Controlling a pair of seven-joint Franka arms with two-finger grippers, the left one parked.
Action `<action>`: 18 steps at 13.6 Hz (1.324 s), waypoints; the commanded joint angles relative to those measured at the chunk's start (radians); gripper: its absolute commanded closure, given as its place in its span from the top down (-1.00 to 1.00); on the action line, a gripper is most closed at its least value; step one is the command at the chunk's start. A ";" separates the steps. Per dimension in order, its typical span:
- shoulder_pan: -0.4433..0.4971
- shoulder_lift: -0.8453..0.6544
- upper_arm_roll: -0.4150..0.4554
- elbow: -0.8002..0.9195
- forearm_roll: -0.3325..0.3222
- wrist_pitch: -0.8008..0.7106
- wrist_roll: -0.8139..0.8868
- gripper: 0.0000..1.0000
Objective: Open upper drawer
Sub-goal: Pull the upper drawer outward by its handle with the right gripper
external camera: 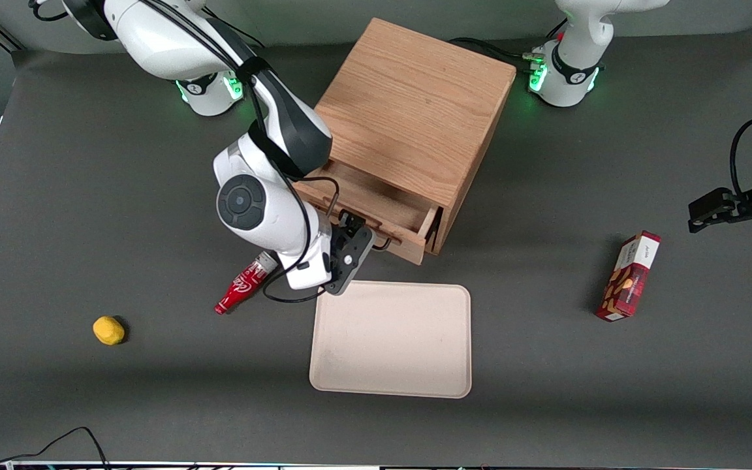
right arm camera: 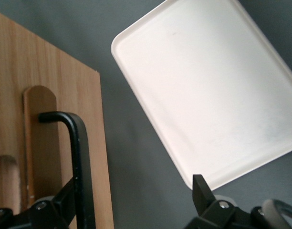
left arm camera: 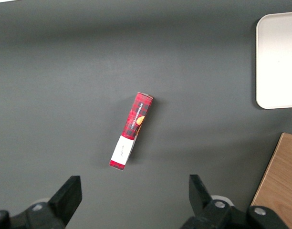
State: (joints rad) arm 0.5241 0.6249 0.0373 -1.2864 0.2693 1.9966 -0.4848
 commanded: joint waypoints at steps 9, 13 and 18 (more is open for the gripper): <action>-0.027 0.052 -0.105 0.090 -0.009 0.040 -0.066 1.00; -0.027 0.062 -0.145 0.099 -0.009 0.091 -0.064 1.00; -0.029 0.081 -0.174 0.119 -0.007 0.149 -0.061 1.00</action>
State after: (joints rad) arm 0.4908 0.6728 -0.1121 -1.2143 0.2689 2.1047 -0.5361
